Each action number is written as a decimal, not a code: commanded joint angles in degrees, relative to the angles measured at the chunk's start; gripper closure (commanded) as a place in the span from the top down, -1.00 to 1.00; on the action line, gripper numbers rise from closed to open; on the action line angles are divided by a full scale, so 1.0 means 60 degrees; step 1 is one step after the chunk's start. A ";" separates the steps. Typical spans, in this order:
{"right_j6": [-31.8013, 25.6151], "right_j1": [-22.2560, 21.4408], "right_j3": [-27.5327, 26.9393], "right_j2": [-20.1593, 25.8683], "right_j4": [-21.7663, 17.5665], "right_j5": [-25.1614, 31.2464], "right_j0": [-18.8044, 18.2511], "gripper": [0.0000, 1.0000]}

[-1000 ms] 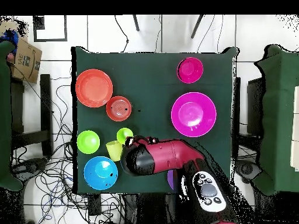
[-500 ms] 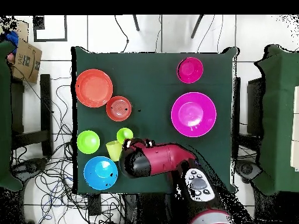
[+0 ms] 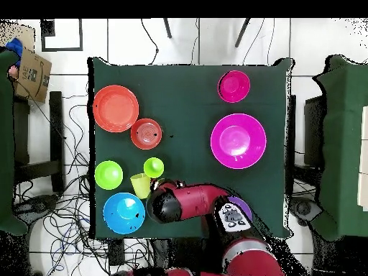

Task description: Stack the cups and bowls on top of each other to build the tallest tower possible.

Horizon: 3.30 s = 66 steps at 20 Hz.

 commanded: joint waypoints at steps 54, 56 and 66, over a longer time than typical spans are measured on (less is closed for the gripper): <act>0.0510 -0.0120 -0.0879 0.0908 0.1913 0.1583 -0.0506 1.00; 0.0540 -0.0069 -0.0917 0.0954 0.1932 0.1609 -0.0537 1.00; 0.0750 -0.0187 -0.1147 0.1126 0.2302 0.2065 -0.0358 1.00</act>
